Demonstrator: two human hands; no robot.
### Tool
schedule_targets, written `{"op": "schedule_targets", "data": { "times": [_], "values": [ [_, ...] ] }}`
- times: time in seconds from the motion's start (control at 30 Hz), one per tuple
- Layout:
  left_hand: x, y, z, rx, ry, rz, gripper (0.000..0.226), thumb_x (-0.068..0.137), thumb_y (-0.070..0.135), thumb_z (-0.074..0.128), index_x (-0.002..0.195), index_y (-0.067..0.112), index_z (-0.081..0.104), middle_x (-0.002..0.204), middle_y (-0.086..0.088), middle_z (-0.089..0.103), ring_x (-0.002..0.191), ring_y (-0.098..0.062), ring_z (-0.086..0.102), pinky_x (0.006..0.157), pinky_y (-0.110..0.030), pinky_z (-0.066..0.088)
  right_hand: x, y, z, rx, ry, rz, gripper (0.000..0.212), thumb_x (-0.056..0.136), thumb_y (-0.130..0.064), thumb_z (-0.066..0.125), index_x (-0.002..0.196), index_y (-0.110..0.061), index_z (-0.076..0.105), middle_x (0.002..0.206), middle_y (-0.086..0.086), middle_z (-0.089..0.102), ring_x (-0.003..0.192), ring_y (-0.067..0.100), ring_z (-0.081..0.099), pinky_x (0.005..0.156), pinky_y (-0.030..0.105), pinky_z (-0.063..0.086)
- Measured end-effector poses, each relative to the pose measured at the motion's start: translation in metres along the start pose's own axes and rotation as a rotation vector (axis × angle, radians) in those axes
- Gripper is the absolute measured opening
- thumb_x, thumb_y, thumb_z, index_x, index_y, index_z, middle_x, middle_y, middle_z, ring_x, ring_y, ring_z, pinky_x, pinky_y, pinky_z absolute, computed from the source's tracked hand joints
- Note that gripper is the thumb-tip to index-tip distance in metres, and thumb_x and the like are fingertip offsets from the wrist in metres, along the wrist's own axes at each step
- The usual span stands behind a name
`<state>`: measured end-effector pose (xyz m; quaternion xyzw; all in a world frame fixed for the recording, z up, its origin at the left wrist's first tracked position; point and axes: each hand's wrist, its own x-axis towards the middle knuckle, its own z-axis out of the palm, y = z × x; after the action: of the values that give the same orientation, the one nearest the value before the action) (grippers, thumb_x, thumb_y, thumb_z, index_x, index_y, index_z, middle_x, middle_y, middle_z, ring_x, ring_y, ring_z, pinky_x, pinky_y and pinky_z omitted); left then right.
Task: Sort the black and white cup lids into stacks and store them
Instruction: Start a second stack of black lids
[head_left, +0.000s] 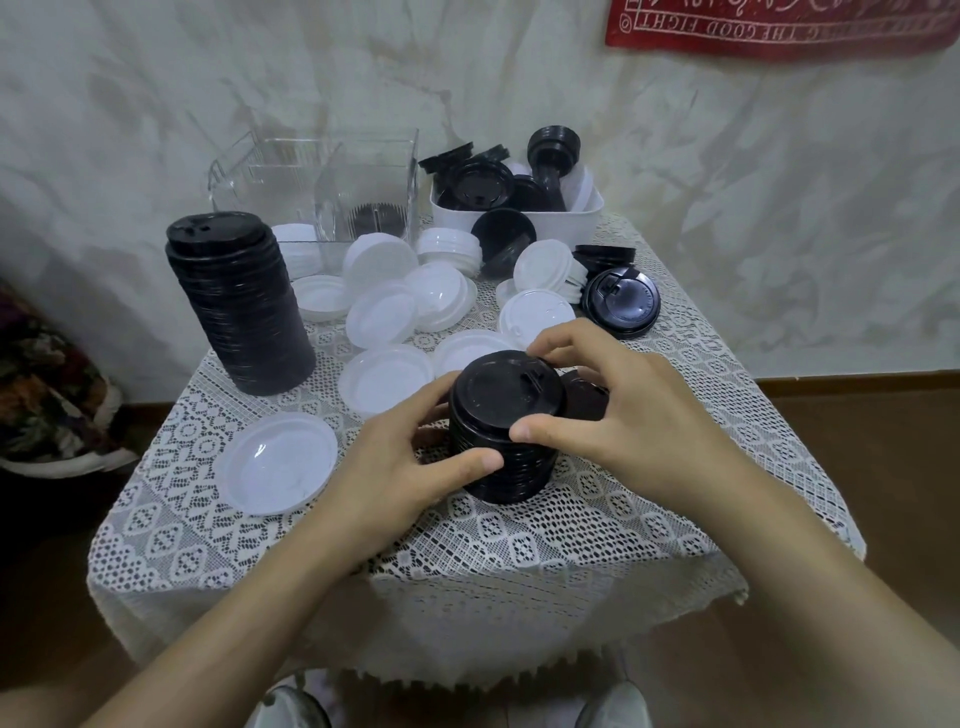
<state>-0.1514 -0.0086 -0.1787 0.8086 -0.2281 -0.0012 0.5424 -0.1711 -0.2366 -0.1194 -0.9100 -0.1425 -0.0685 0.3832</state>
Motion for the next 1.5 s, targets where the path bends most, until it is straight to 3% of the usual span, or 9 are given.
{"op": "schedule_targets", "data": {
  "times": [0.27,0.43,0.63,0.73,1.07,1.2,1.27,1.4,1.5],
  "values": [
    [-0.001,0.001,0.0,0.0,0.011,-0.014,0.058,0.078,0.048,0.08,0.126,0.067,0.055,0.126,0.026,0.069,0.125,0.002,0.061,0.103,-0.031,0.049,0.001,0.002,-0.001,0.062,-0.021,0.051,0.048,0.065,-0.058,0.083,0.103,-0.043,0.059,0.1,-0.018,0.074,0.097,0.004,0.073,0.09,0.043,0.059],
    [-0.001,0.001,0.001,0.004,0.023,-0.001,0.058,0.077,0.051,0.077,0.13,0.063,0.055,0.127,0.024,0.069,0.125,0.001,0.061,0.106,-0.036,0.05,0.001,0.003,0.002,0.017,-0.012,0.025,0.054,0.062,-0.071,0.073,0.105,-0.045,0.056,0.104,-0.015,0.073,0.102,0.011,0.071,0.091,0.045,0.057],
    [0.0,-0.005,0.0,-0.071,-0.027,-0.05,0.078,0.076,0.048,0.079,0.148,0.046,0.049,0.135,0.015,0.067,0.125,-0.006,0.064,0.099,-0.045,0.058,0.002,0.011,0.004,0.046,-0.031,0.048,0.082,0.058,-0.076,0.07,0.133,-0.047,0.056,0.124,-0.019,0.067,0.116,0.005,0.065,0.104,0.042,0.052],
    [0.002,-0.003,-0.001,-0.116,-0.013,-0.061,0.087,0.077,0.055,0.075,0.155,0.045,0.038,0.138,0.027,0.062,0.128,0.005,0.057,0.103,-0.021,0.052,0.005,0.018,0.008,0.102,-0.057,0.053,0.097,0.06,-0.077,0.073,0.146,-0.036,0.054,0.137,-0.017,0.058,0.129,0.008,0.057,0.111,0.042,0.047],
    [0.003,-0.003,-0.001,-0.045,-0.035,-0.055,0.069,0.08,0.064,0.066,0.146,0.057,0.044,0.134,0.028,0.064,0.124,0.003,0.061,0.107,-0.031,0.049,0.007,0.031,0.018,0.15,-0.084,0.063,0.09,0.061,-0.071,0.078,0.141,-0.034,0.057,0.135,-0.02,0.055,0.127,0.007,0.056,0.11,0.041,0.049],
    [0.003,0.0,-0.002,-0.057,-0.033,-0.072,0.067,0.085,0.066,0.068,0.146,0.058,0.043,0.135,0.031,0.062,0.128,0.007,0.056,0.108,-0.031,0.047,0.007,0.039,0.011,0.364,0.055,0.132,0.065,0.076,-0.054,0.081,0.136,-0.035,0.063,0.128,-0.017,0.069,0.121,-0.001,0.062,0.111,0.036,0.049],
    [0.005,0.002,-0.003,-0.055,-0.046,-0.067,0.064,0.087,0.065,0.069,0.146,0.056,0.044,0.136,0.03,0.061,0.13,0.006,0.054,0.108,-0.031,0.046,0.009,0.053,-0.003,0.194,0.142,0.179,0.05,0.089,-0.044,0.075,0.136,-0.035,0.063,0.128,-0.018,0.068,0.119,0.0,0.062,0.109,0.04,0.05],
    [0.008,0.007,-0.006,-0.029,-0.028,-0.08,0.068,0.077,0.068,0.069,0.141,0.06,0.047,0.137,0.021,0.063,0.127,0.006,0.057,0.108,-0.033,0.048,0.005,0.072,-0.017,-0.126,-0.153,0.318,0.065,0.079,-0.052,0.083,0.137,-0.045,0.056,0.128,-0.021,0.062,0.109,0.003,0.062,0.098,0.035,0.052],
    [0.009,0.009,-0.006,-0.009,-0.024,-0.085,0.069,0.076,0.066,0.07,0.141,0.059,0.047,0.138,0.025,0.061,0.129,0.006,0.055,0.111,-0.037,0.047,0.006,0.072,-0.012,-0.175,-0.166,0.305,0.064,0.079,-0.048,0.084,0.137,-0.045,0.056,0.125,-0.019,0.061,0.109,0.009,0.062,0.093,0.038,0.054]
  ]
}}
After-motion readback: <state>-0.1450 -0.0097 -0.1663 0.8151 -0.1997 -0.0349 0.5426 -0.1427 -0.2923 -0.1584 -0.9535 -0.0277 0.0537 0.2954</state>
